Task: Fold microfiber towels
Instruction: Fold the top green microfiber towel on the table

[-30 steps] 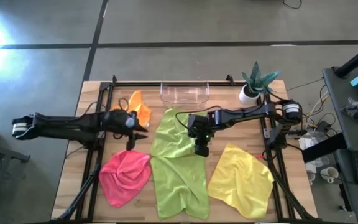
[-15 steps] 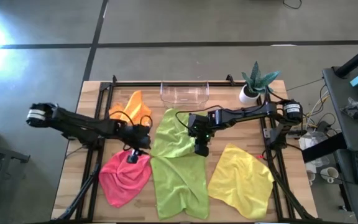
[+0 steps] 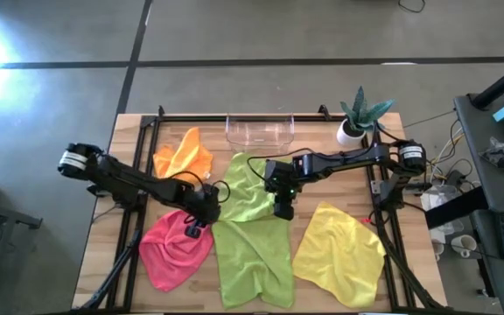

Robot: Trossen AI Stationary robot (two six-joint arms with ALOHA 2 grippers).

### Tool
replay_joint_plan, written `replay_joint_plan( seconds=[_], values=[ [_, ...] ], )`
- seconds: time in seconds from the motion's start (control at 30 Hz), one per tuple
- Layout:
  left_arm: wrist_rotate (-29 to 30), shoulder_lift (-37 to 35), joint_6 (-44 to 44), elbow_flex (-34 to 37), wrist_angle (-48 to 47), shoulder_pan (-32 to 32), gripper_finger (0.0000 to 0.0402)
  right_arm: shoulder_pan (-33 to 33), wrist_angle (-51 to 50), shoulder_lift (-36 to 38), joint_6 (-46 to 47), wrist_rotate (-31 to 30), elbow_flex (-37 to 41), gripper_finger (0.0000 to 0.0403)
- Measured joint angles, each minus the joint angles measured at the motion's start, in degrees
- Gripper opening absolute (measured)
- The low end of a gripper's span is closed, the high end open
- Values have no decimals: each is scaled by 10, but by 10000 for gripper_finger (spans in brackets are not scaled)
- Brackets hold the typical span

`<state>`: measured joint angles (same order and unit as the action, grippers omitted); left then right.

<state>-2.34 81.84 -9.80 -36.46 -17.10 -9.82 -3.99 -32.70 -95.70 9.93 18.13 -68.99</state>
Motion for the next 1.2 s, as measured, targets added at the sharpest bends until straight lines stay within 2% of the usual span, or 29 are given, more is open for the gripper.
replay_joint_plan(
  seconds=[0.43, 0.7, 0.83, 1.03, 1.2],
  values=[
    [74, 24, 3, -8, -6, 0, 118, 13, -1, 0, 0, 3, 0, 31],
    [74, 33, 4, -8, -1, 1, 114, 27, -1, 0, 6, 4, 0, 31],
    [73, 50, 5, -9, 5, 1, 85, 33, -1, 0, 11, 4, 0, 31],
    [77, 59, 5, -14, 9, 1, 15, 44, -1, 0, 22, 4, 0, 31],
    [72, 41, 5, -20, -5, 1, 4, 56, -2, 4, 28, 4, 0, 31]
  ],
)
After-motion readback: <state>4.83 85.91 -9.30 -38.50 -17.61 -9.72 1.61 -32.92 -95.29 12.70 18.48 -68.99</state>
